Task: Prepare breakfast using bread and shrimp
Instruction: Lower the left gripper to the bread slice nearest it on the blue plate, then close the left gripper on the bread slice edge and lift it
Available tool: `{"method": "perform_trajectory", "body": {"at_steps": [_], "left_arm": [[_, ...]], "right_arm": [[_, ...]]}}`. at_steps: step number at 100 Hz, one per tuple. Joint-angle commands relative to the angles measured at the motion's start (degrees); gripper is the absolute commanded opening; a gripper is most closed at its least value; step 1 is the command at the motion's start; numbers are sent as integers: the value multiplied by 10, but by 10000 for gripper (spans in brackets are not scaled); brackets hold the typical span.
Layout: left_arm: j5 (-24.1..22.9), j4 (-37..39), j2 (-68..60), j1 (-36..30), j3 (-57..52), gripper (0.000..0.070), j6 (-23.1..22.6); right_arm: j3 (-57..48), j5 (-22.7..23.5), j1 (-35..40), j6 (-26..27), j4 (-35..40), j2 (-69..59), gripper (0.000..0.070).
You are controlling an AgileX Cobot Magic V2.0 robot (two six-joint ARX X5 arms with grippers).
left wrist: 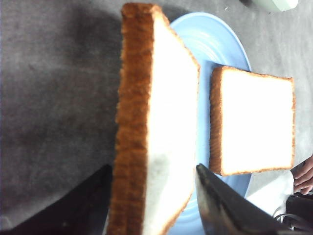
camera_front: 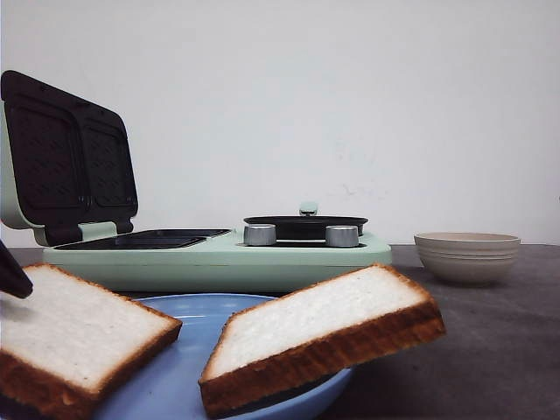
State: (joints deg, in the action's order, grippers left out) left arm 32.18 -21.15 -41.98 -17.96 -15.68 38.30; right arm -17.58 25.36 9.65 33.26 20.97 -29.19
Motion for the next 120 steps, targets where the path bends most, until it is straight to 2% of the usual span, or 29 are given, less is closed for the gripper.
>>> {"method": "perform_trajectory", "body": {"at_steps": [1,15,28,60,91,120], "left_arm": [[-3,5,-8,-5,-8,271,1],[-5,5,-13,-11,-8,249,2],[-7,6,-14,-15,-8,2,0],[-9,45,-13,-19,-8,5,4],[-10,47,-13,-19,-8,5,4],[-39,43,-13,-19,-8,4,3]], "right_arm": [[-7,1,0,-3,-3,-3,0],[-7,1,0,-3,-3,-3,0],[-7,1,0,-2,-3,-3,0],[-7,1,0,-2,4,-3,0],[-7,1,0,-2,4,-3,0],[-7,2,0,-2,5,-3,0]]}}
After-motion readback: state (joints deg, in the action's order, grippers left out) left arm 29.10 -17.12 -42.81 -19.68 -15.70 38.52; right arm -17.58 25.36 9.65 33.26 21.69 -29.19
